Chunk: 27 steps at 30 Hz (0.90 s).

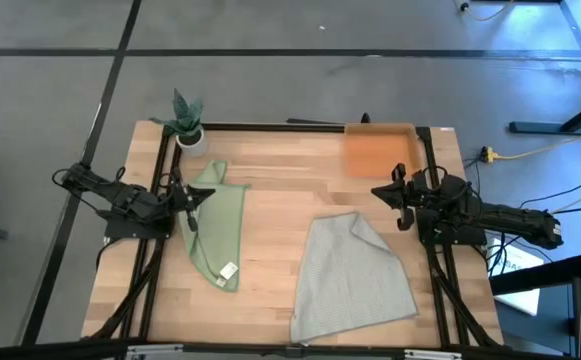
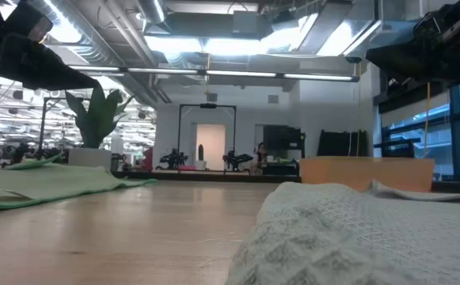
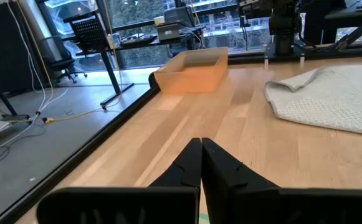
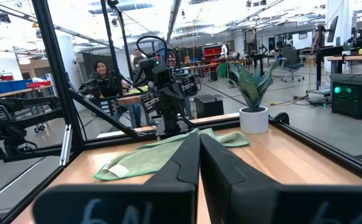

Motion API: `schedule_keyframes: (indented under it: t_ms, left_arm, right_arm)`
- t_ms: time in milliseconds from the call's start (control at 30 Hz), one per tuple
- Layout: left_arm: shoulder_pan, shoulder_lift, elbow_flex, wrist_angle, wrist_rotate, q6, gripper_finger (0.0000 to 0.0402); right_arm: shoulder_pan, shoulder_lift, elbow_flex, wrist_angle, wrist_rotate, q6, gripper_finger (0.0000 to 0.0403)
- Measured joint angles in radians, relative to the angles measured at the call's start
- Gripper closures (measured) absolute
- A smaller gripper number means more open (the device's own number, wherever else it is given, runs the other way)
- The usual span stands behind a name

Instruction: Roll microfiber towels into tight, uniform cylinder then place into a basket

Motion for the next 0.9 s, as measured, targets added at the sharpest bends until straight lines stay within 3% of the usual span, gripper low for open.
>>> schedule_keyframes:
  t_ms: [600,900]
  left_arm:
    - [0.0,0.0,0.0,0.0,0.0,0.0,0.0401]
    - [0.0,0.0,0.0,0.0,0.0,0.0,0.0401]
  right_arm:
    - [0.0,0.0,0.0,0.012,0.0,0.004,0.0389]
    - [0.0,0.001,0.0,0.211,0.026,0.007,0.0389]
